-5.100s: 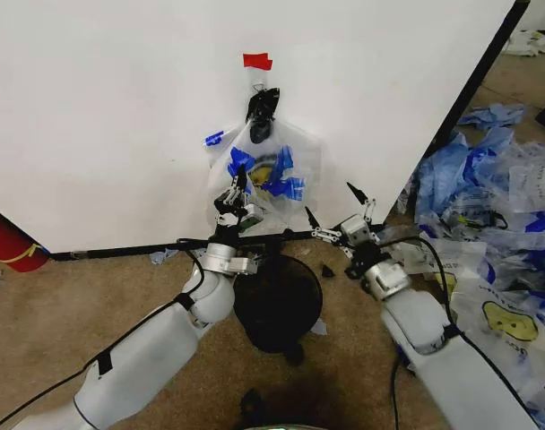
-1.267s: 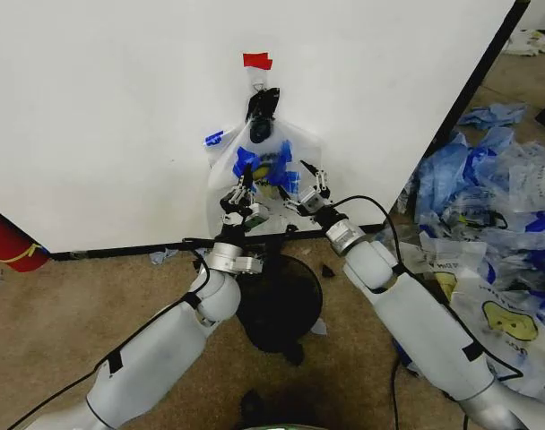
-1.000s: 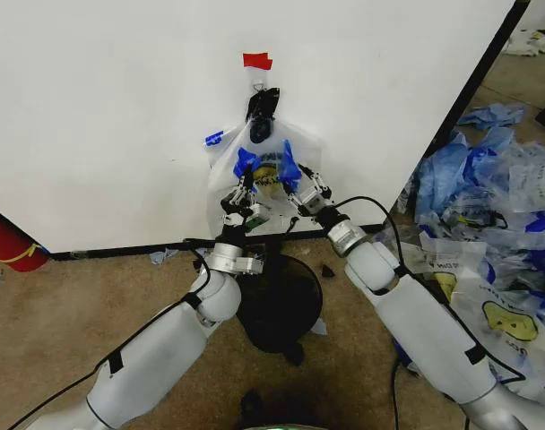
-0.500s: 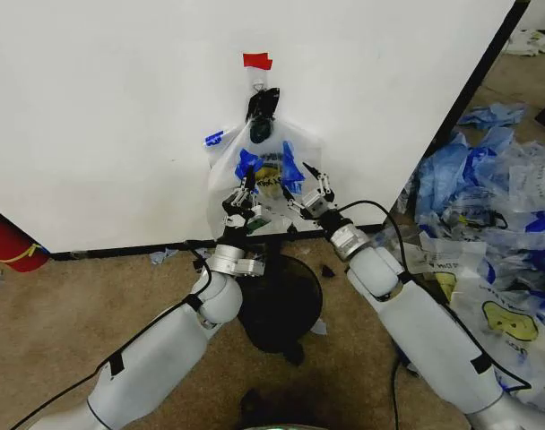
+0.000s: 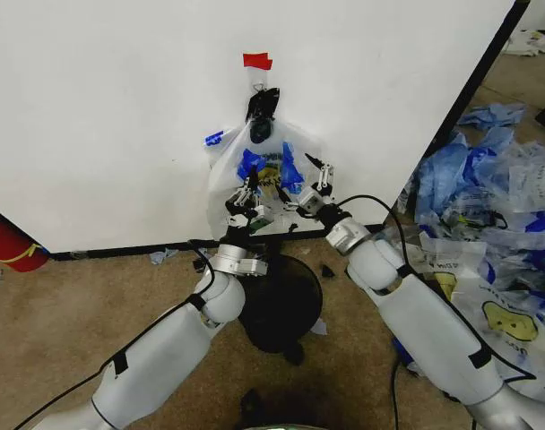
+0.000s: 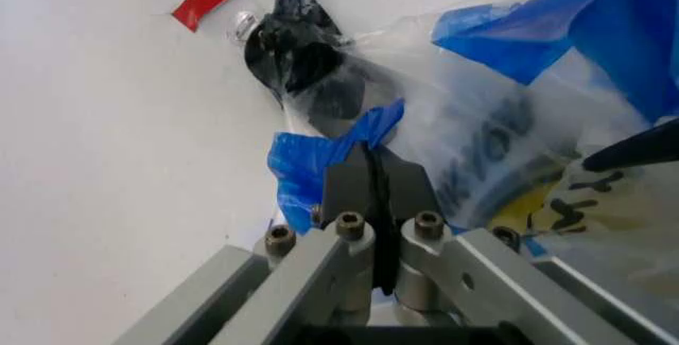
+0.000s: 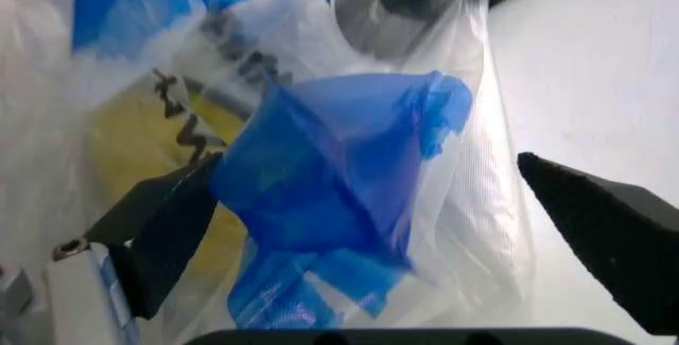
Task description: Pick up the garbage bag from the wall and place it over the trash bin.
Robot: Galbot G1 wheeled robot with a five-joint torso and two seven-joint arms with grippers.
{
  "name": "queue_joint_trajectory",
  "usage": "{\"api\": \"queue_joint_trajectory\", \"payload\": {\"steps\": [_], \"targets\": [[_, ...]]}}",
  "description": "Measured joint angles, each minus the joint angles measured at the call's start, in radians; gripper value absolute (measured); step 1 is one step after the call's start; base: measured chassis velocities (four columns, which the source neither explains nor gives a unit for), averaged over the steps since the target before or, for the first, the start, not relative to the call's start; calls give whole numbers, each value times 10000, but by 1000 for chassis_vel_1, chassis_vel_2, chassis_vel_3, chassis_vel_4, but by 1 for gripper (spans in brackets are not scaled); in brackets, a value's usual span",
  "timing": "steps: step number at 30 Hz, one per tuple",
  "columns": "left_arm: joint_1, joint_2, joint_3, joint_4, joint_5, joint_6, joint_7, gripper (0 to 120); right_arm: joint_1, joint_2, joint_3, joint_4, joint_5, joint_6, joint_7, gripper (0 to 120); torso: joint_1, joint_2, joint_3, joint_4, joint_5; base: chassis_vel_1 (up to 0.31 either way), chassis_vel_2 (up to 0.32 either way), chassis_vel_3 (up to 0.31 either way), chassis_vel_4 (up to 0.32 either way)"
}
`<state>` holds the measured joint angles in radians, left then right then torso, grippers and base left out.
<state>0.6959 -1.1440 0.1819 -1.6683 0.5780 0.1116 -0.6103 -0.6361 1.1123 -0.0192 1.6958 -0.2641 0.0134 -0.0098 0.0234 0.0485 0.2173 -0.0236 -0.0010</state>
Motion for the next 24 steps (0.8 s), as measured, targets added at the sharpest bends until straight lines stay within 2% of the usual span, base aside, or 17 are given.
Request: {"api": "queue_joint_trajectory", "payload": {"steps": [11, 24], "targets": [[-51, 12, -86, -377, -236, -299, -120, 0, -557, -284, 539, 292, -495, -105, -182, 100, 0, 0, 0, -1, 1, 0, 0, 0, 0], [57, 82, -174, -491, -256, -372, -162, 0, -487, -283, 454, 247, -432, -39, -567, 100, 0, 0, 0, 1, 0, 0, 0, 0, 0]]}}
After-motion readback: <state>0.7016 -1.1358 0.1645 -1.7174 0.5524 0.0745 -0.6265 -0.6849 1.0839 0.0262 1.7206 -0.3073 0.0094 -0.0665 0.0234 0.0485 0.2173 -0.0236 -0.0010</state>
